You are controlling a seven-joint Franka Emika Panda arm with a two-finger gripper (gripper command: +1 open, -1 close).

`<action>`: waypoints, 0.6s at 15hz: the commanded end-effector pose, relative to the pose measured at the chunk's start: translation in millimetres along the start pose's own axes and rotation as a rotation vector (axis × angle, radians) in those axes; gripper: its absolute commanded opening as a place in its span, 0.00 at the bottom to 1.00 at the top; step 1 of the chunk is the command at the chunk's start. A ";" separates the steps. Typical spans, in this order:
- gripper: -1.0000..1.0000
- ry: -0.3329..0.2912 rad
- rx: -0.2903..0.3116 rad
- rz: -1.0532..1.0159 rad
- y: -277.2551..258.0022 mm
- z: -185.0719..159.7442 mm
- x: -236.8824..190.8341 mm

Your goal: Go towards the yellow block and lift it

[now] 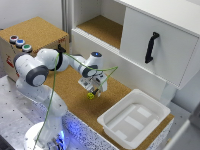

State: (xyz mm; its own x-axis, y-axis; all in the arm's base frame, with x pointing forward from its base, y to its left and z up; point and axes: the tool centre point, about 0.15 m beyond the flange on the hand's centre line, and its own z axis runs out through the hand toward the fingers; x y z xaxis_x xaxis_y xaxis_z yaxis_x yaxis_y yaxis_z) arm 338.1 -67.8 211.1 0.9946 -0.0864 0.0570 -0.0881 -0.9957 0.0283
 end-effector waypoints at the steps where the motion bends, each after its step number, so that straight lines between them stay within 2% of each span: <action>1: 1.00 0.003 -0.006 -0.061 4.9 11.9 -5.6; 6: 1.00 -0.048 0.002 -0.156 1.0 11.7 -33.1; 9: 1.00 -0.050 0.009 -0.163 1.4 12.6 -42.6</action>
State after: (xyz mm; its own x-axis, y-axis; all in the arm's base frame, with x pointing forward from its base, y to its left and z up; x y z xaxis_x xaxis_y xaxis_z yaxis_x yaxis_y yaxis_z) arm 323.8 -65.6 201.5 0.9995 0.0299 0.0084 0.0297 -0.9992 0.0253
